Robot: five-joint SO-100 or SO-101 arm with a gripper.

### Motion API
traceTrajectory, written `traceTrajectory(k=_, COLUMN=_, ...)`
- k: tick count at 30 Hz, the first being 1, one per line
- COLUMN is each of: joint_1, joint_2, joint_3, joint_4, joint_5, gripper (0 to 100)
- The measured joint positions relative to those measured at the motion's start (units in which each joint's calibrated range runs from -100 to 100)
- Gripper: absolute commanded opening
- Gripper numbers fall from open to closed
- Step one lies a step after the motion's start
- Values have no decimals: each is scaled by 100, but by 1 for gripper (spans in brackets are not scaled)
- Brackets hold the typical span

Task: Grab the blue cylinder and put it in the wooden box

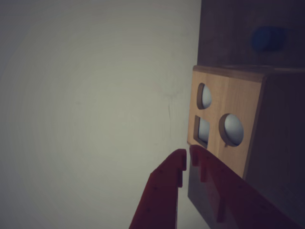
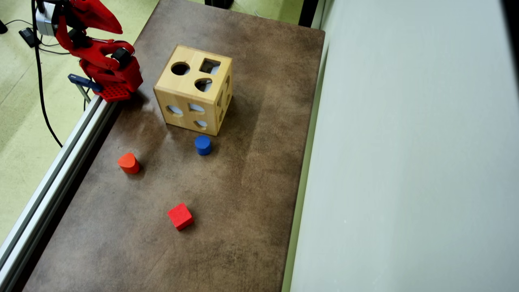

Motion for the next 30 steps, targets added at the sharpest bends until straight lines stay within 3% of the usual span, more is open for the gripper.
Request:
traceTrajectory(k=23, joint_1=7, joint_2=0, joint_3=0, joint_4=0, joint_5=-10, gripper=3)
traceTrajectory(k=30, joint_1=14, joint_2=2042, joint_3=-135, joint_4=0, joint_5=-10, gripper=3)
